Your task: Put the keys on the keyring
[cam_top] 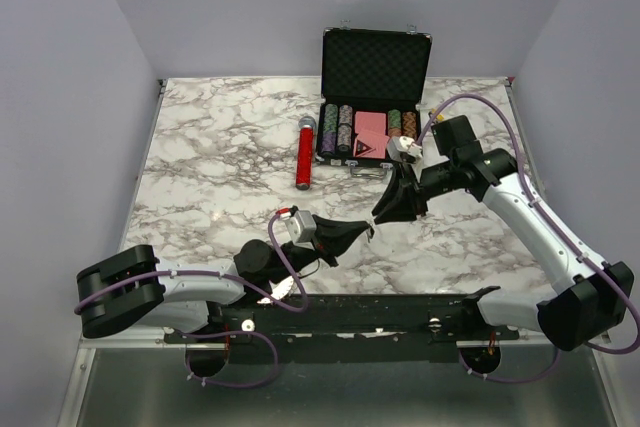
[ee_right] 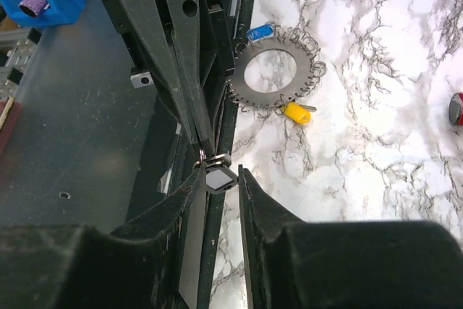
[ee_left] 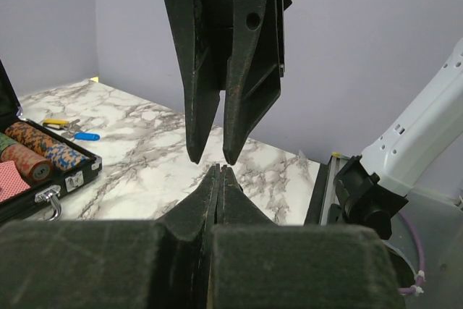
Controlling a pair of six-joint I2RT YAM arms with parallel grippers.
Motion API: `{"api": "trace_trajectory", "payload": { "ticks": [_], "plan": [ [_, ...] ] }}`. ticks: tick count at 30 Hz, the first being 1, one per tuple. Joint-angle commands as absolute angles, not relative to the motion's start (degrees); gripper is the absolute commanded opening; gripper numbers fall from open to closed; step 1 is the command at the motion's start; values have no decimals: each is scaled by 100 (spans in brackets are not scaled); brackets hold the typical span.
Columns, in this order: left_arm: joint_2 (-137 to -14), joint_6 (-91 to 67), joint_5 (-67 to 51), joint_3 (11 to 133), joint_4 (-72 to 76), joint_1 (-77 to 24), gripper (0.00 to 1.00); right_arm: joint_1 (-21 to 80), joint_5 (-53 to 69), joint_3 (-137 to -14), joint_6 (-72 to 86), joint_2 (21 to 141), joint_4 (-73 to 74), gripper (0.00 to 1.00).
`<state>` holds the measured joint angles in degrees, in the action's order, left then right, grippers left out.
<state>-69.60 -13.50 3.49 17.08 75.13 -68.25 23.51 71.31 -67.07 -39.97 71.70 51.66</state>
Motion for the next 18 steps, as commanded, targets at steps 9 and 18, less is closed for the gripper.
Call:
{"api": "trace_trajectory", "payload": {
  "ticks": [9,18],
  "plan": [
    [-6970,-1371,501,1863,9132,-6812,0,2338,7427,-6320,-3832,7049,4860,33],
    [-7066,-1441,440,1969,9123,-6812,0,2364,7541,-6302,-3867,7084,4834,33]
  ]
}}
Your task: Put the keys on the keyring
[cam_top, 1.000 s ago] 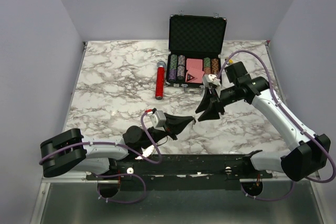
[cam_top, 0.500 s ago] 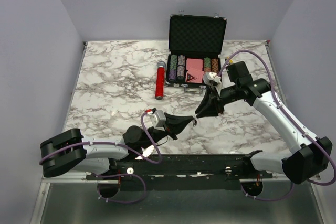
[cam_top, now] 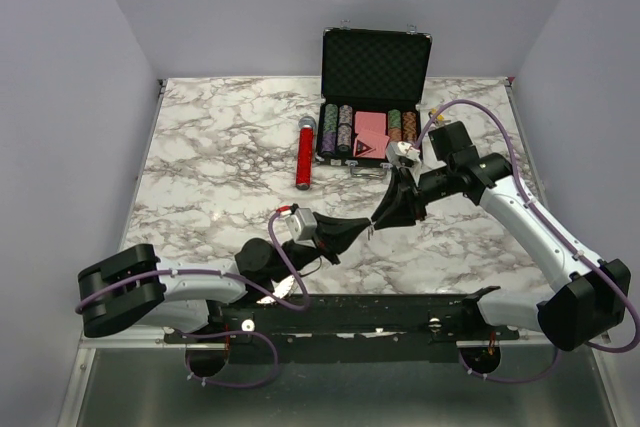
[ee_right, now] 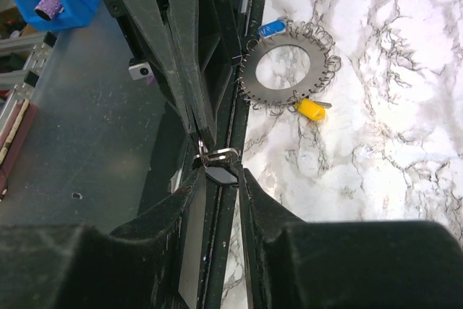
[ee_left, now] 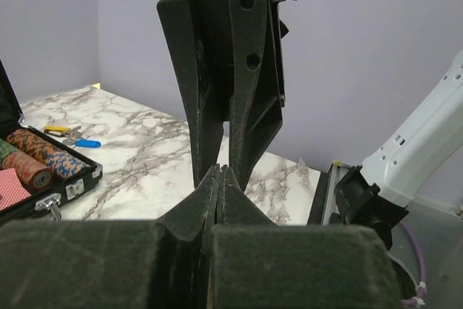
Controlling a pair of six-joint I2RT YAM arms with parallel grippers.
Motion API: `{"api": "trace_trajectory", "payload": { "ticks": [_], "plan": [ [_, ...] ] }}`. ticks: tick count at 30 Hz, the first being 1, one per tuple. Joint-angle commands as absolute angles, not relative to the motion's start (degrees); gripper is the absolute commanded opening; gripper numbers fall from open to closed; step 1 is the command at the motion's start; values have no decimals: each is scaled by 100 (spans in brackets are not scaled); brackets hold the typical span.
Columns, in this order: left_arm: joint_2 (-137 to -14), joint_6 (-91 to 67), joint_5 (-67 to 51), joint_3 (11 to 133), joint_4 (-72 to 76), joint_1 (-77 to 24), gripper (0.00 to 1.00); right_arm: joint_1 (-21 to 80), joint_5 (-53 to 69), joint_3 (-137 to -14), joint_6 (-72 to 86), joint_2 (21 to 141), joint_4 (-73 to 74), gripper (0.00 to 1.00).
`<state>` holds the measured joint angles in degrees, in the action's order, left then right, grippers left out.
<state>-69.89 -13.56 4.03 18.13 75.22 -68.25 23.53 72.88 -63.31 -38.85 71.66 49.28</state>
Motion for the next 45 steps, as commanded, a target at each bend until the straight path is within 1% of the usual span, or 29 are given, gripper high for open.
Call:
{"api": "trace_trajectory", "payload": {
  "ticks": [1,5,7,12,16,18,19,24,25,27,29,31,33,35,37,40,43,45],
  "plan": [
    [-7084,-1450,439,1969,9132,-6812,0,2356,7550,-6310,-3876,7084,4843,33],
    [-7137,-1485,439,1986,9123,-6803,0,2364,7611,-6293,-3893,7049,4851,32],
    [-7154,-1494,439,2004,9132,-6803,0,2373,7629,-6293,-3894,7058,4851,29],
    [-7189,-1503,448,2021,9132,-6812,0,2373,7699,-6275,-3885,7058,4825,18],
    [-7181,-1503,466,2013,9123,-6803,0,2373,7664,-6240,-3832,7049,4799,13],
    [-7181,-1503,466,2021,9132,-6811,0,2373,7647,-6258,-3815,7058,4799,6],
    [-7189,-1503,457,2013,9132,-6812,0,2373,7620,-6275,-3780,7049,4799,1],
    [-7172,-1529,562,1908,9123,-6803,0,2373,7296,-6512,-4042,7110,5175,1],
    [-7128,-1529,632,1829,9114,-6811,9,2373,7182,-6565,-4226,7119,5325,1],
    [-6936,-1555,808,1583,9009,-6811,42,2364,6831,-6696,-4647,7171,5728,1],
    [-6541,-1591,896,1276,8642,-6811,59,2373,6313,-6846,-5305,7320,6333,1],
    [-5927,-1696,879,1055,7739,-6803,69,2382,5707,-6978,-5991,7522,7046,1],
    [-5110,-1714,722,1098,5828,-6777,75,2382,5057,-7057,-6380,7637,7443,1],
    [-4555,-1539,511,1352,4130,-6759,80,2399,4398,-6988,-6512,7577,7471,1],
    [-4290,-1180,300,1433,3282,-6741,82,2408,3948,-6856,-6679,7410,7392,1],
    [-4157,-617,45,1371,2910,-6759,83,2426,3613,-6741,-6934,7208,7216,1],
    [-4428,-107,-254,1441,2891,-6759,82,2452,3594,-6732,-7153,7154,7242,1],
    [-4753,165,-255,1642,2918,-6811,82,2496,3630,-6741,-7242,7163,7295,1]
  ]
}}
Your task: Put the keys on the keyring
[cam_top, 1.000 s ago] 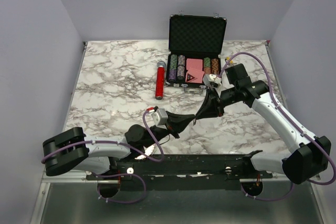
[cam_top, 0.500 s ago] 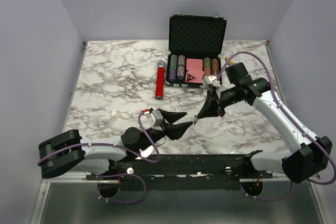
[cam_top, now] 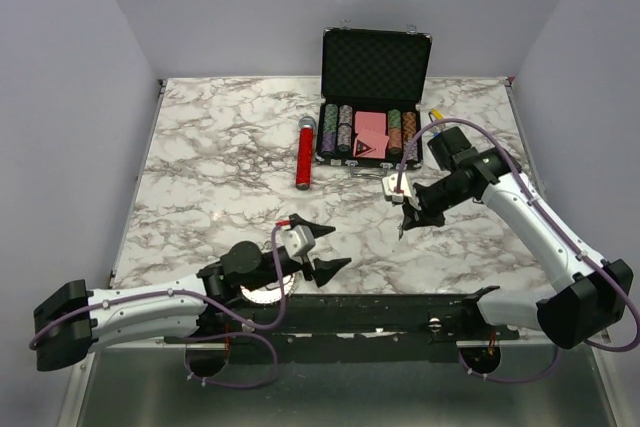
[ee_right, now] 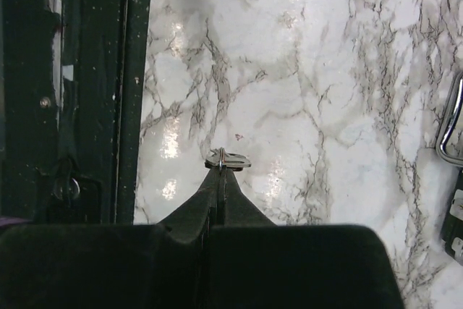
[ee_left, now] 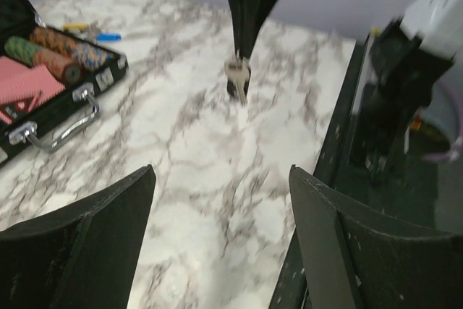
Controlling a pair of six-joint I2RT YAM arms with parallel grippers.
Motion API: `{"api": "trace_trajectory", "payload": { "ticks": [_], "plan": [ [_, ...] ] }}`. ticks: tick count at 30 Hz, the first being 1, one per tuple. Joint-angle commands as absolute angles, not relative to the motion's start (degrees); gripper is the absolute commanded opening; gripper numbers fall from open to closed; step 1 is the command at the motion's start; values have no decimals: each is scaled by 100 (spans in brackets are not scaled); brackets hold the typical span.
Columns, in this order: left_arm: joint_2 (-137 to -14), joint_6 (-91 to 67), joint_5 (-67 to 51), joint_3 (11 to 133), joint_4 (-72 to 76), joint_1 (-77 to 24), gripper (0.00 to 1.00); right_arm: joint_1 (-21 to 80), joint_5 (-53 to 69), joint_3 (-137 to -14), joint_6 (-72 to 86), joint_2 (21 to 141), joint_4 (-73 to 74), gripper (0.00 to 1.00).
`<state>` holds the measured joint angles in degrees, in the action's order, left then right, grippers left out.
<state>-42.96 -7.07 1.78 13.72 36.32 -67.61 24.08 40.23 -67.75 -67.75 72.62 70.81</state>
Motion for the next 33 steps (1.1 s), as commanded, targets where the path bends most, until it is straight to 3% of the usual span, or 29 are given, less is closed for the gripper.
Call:
{"api": "trace_trajectory", "payload": {
  "ticks": [1,6,16,22,26,33],
  "plan": [
    [-4929,280,-211,1774,2961,-6838,81,2540,3612,-6741,-7251,7180,7321,1],
    [-5966,755,-44,2337,3479,-6979,68,2733,3638,-6759,-7190,7312,7400,1],
    [-7180,747,44,2724,4921,-7066,63,2874,4148,-6732,-7005,7321,7348,1],
    [-7505,624,9,2865,5150,-7084,54,2883,4377,-6732,-6943,7286,7295,1],
    [-7646,571,0,2988,5115,-7084,42,2892,4430,-6706,-6926,7286,7269,1],
    [-7734,448,-272,3067,5106,-7084,39,2892,4465,-6697,-6856,7260,7225,1]
  ]
}}
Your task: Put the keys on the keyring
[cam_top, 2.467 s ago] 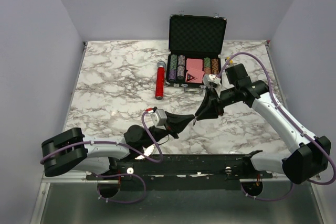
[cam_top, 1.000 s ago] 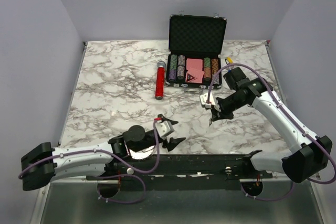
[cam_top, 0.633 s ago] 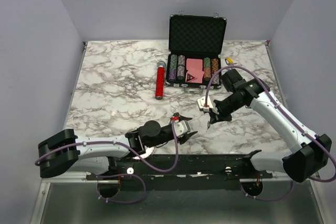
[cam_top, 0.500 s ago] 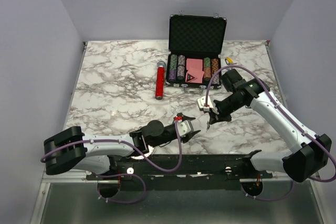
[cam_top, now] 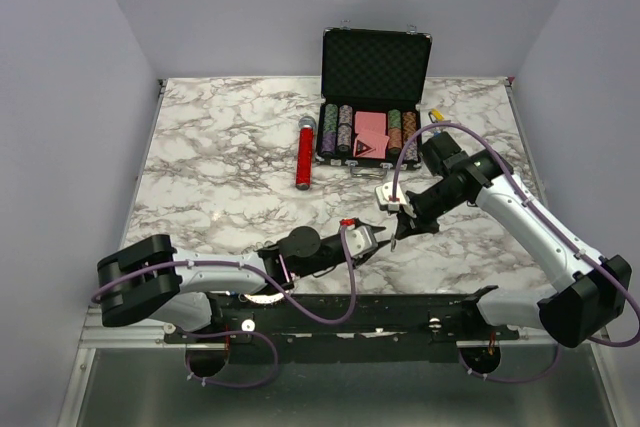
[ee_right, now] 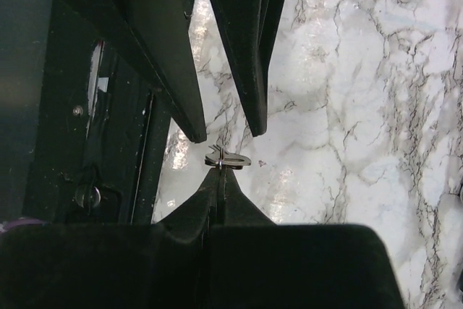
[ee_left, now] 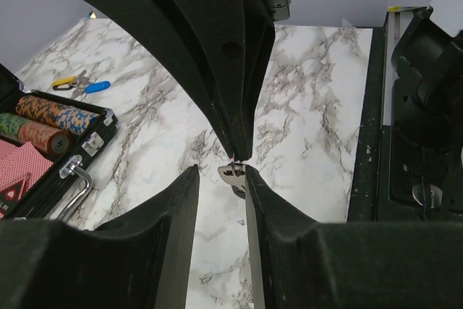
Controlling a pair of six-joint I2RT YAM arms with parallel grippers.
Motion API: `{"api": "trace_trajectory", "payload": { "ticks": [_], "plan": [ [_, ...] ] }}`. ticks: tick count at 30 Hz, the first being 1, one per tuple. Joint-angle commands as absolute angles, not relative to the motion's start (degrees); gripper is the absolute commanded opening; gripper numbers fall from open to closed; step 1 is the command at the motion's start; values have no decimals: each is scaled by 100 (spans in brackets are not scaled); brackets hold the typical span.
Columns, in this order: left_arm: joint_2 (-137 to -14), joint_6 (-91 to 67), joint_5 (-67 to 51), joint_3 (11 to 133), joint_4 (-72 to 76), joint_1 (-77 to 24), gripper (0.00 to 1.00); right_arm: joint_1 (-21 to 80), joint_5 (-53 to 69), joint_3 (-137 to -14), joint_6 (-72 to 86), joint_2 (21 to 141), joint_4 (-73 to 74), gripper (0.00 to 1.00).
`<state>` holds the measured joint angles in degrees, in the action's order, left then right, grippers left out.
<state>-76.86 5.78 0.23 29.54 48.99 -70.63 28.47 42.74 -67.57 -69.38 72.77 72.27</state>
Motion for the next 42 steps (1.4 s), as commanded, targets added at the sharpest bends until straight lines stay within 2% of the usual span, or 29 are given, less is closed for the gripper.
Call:
{"api": "trace_trajectory", "payload": {
  "ticks": [1,13,25,27,34,35,37,42],
  "plan": [
    [-7734,440,-290,3067,5106,-7101,39,2892,4465,-6697,-6855,7251,7225,1],
    [-7928,413,-343,3191,5080,-7093,35,2892,4649,-6715,-6847,7225,7198,1],
    [-7963,457,-387,3261,4931,-7093,11,2900,4720,-6697,-6855,7198,7216,1],
    [-7963,448,-422,3278,4878,-7093,0,2900,4729,-6706,-6864,7189,7216,1],
    [-7954,404,-422,3278,4764,-7102,1,2900,4772,-6680,-6847,7137,7233,1],
    [-7945,387,-396,3278,4755,-7084,7,2900,4772,-6680,-6847,7128,7225,1],
    [-7937,369,-343,3270,4746,-7084,14,2892,4772,-6680,-6847,7137,7225,1],
    [-7945,404,-316,3252,4711,-7101,15,2892,4790,-6697,-6838,7154,7233,1]
  ]
}}
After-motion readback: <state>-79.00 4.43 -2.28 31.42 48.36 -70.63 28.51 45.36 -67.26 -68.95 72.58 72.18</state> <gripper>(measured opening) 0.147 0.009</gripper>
